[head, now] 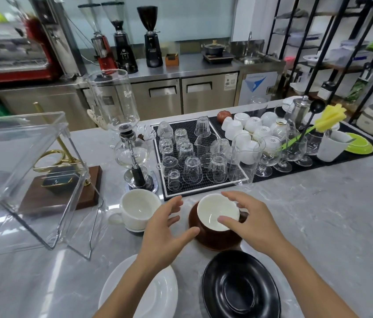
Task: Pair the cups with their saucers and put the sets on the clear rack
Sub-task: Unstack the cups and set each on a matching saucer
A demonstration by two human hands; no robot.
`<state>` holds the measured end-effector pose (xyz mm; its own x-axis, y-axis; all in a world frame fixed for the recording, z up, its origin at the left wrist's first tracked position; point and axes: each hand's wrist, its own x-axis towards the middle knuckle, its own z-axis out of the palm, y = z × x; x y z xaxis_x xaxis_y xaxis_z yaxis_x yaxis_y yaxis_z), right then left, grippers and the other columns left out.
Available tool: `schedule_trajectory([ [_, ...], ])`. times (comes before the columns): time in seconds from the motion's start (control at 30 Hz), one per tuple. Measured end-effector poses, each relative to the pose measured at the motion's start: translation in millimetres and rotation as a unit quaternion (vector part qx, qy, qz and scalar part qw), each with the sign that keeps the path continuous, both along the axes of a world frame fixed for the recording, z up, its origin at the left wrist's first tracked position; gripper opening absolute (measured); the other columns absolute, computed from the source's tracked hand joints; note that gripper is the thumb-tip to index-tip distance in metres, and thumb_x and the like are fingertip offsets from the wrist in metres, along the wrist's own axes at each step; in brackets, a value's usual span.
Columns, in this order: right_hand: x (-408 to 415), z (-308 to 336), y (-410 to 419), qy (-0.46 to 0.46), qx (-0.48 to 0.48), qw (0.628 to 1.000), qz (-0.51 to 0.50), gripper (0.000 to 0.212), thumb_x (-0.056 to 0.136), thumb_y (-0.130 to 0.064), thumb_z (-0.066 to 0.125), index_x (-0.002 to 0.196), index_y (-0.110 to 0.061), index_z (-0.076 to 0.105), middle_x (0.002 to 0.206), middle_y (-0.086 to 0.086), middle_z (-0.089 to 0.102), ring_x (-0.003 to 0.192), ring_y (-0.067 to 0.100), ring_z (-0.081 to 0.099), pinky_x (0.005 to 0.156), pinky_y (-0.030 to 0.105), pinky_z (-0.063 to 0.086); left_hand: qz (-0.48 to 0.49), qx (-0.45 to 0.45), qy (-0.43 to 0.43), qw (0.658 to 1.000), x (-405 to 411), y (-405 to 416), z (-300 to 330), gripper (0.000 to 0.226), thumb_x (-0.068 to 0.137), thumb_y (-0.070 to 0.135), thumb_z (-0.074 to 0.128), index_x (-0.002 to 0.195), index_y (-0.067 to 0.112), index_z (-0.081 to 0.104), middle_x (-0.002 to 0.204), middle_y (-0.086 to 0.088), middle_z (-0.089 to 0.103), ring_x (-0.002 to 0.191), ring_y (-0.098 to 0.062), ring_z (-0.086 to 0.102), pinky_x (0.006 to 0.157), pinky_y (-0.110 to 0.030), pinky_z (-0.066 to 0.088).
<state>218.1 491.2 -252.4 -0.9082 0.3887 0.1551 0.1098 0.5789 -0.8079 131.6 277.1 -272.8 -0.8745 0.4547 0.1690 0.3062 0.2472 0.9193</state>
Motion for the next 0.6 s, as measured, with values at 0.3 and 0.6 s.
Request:
schedule_trajectory([
  [0.3,-35.4,7.0,-36.3,0.009,0.020,0.995,0.093,0.063,0.071,-0.036,0.085,0.128,-0.045,0.058,0.123,-0.043,0.047,0.112,-0.024,0.046,0.107,0.023,0.040,0.110,0.018,0.059,0.992,-2.8,-53.6,13.5,0.073,0.070,0.020,0.091,0.135,0.020,0.058,0.129,0.013,0.063,0.120,-0.001,0.060,0.097,-0.019,0.052],
  [0.6,-70.5,5.8,-58.9,0.004,0.017,0.986,0.164,0.067,0.072,-0.042,0.082,0.130,-0.053,0.051,0.127,-0.035,0.052,0.117,-0.020,0.046,0.092,-0.005,0.034,0.181,-0.007,0.095,0.979,-12.3,-92.0,26.5,0.077,0.066,0.040,0.088,0.135,0.024,0.057,0.129,0.013,0.065,0.116,-0.002,0.061,0.095,-0.015,0.051],
])
